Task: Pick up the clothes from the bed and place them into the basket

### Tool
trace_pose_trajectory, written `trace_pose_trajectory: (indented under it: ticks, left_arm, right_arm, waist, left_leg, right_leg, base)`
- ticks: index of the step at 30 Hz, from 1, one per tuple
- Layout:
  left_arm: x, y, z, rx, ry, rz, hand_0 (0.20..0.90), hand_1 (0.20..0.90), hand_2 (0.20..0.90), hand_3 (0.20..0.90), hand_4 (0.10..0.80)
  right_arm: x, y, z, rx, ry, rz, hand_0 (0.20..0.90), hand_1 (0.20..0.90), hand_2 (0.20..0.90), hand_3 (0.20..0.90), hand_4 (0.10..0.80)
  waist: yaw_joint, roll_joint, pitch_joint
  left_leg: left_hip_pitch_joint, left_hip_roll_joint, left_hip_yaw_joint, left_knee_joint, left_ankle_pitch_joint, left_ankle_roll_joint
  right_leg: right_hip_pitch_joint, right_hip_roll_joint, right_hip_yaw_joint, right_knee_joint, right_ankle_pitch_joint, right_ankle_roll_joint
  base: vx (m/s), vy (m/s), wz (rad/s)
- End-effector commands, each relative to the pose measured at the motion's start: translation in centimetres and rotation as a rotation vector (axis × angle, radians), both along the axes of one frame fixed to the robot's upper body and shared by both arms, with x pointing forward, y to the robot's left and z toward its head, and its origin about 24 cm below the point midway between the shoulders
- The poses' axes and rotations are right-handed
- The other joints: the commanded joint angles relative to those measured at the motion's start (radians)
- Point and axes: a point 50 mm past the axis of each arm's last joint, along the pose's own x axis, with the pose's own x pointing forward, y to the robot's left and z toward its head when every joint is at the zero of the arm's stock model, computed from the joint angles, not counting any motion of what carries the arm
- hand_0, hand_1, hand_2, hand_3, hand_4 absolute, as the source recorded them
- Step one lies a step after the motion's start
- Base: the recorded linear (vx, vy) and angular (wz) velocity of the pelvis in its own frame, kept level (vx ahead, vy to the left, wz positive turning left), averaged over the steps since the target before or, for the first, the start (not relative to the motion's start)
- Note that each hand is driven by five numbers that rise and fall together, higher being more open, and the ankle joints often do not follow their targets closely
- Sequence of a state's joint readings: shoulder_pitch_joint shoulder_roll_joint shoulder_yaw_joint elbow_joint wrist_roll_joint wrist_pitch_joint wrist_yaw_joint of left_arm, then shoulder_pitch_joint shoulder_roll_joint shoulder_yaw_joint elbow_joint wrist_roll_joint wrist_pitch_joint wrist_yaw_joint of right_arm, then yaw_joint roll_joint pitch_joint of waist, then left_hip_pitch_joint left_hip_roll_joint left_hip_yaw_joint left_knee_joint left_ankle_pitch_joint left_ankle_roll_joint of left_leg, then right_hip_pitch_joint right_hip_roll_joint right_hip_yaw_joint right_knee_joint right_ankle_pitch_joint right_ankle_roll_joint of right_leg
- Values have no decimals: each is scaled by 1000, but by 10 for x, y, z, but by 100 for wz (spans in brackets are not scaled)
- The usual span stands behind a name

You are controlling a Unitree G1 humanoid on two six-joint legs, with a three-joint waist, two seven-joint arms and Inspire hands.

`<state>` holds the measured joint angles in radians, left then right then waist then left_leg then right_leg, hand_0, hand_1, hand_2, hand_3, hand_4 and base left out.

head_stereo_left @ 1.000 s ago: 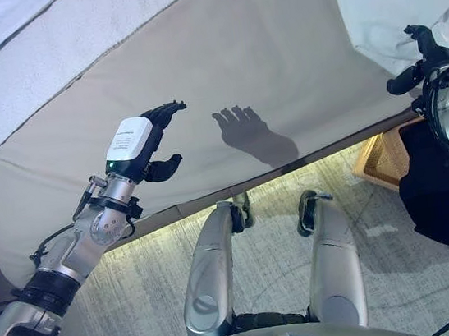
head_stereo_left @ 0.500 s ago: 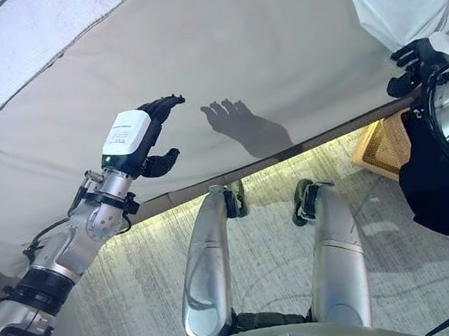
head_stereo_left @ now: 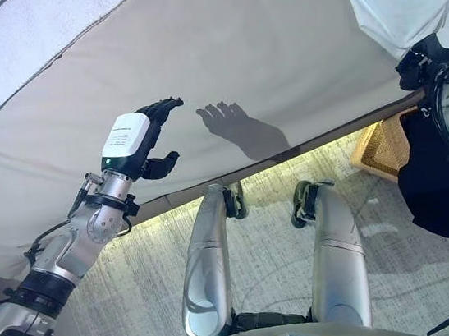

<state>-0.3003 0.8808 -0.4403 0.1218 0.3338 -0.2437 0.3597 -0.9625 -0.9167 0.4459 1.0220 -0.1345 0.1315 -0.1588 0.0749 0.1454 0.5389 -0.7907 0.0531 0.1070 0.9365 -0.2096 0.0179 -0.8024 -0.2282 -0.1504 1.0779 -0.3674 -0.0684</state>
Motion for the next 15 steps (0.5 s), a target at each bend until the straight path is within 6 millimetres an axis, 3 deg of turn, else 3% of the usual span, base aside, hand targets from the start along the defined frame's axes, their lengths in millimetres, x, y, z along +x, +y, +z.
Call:
trace_pose_trajectory:
  ticks: [1, 2, 10, 15]
  left_arm:
    - [-7, -2, 29, -77, -161, -39, 900, 900, 900, 900, 800]
    - [-8, -2, 27, -82, -154, -38, 900, 900, 900, 900, 800]
    - [-15, 0, 22, -97, -155, -41, 900, 900, 900, 900, 800]
    - [-17, -3, 23, -104, -160, -58, 900, 900, 900, 900, 800]
  right_arm:
    - [-11, -1, 79, -181, -381, 3, 314, 314, 314, 216, 116]
    - [-12, 5, 88, -221, -450, 21, 900, 900, 900, 900, 800]
    - [-30, 17, 126, -378, -712, 17, 900, 900, 900, 900, 800]
    - [-28, 14, 129, -375, -654, 1, 900, 900, 900, 900, 800]
  waist:
    - [-7, -9, -19]
    - [-9, -10, -19]
    - [-20, -14, -19]
    - [-17, -11, -19]
  left_leg:
    - [127, -7, 2, -8, -55, 18]
    - [132, -7, 1, -10, -50, 16]
    - [116, -8, 4, 10, -74, 25]
    - [87, -9, 3, 46, -85, 24]
  right_leg:
    - [144, 10, -80, -91, 43, 13]
    - [150, 13, -79, -96, 44, 14]
    - [122, 22, -71, -74, 33, 16]
    - [95, 16, -72, -48, 26, 13]
  base:
    - [44, 11, -3]
    - [50, 20, -4]
    - [5, 16, -3]
    - [0, 0, 0]
